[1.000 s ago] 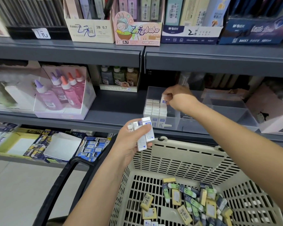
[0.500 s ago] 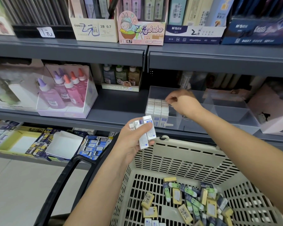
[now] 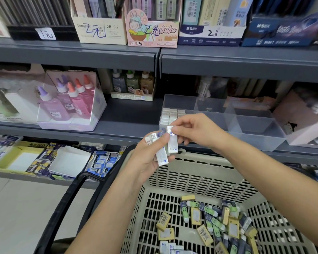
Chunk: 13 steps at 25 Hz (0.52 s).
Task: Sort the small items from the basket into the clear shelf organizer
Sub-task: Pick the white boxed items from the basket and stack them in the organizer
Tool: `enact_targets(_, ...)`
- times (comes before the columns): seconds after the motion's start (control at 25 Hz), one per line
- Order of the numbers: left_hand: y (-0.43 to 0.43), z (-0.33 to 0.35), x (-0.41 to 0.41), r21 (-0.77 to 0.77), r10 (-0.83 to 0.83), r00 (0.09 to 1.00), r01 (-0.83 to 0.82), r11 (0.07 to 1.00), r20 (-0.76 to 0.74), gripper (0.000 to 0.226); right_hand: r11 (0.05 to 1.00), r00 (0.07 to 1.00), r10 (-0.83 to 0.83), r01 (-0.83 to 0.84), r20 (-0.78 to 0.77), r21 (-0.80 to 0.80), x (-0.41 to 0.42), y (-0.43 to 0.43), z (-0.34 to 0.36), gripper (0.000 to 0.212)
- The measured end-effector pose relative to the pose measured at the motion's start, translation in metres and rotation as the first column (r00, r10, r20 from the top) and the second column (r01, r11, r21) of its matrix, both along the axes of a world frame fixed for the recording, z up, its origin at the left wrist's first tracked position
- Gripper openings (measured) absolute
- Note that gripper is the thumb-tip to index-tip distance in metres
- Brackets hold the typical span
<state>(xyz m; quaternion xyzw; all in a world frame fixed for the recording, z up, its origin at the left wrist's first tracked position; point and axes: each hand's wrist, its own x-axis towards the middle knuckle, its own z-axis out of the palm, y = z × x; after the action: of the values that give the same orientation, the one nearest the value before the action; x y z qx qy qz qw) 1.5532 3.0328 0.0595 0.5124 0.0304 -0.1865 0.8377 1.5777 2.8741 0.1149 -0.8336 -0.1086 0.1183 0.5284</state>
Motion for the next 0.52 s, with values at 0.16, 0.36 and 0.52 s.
enact_targets(0.16,-0.001,0.003,-0.003,-0.046,-0.066,0.993,0.062,0.997,-0.093,0.035,0.977,0.996,0.002,0.016,-0.084,0.214,-0.005,-0.011,0.002,0.012)
enact_targets(0.36,-0.007,0.003,-0.004,0.05,0.021,1.0,-0.022,0.999,0.013,0.037,0.989,0.991,-0.019,0.038,-0.13,0.146,-0.006,-0.016,0.003,0.016)
enact_targets(0.52,-0.007,-0.003,-0.002,0.202,0.075,0.99,-0.099,0.974,0.121,0.032,0.998,0.997,-0.036,0.033,-0.065,-0.046,-0.004,-0.02,0.01,0.009)
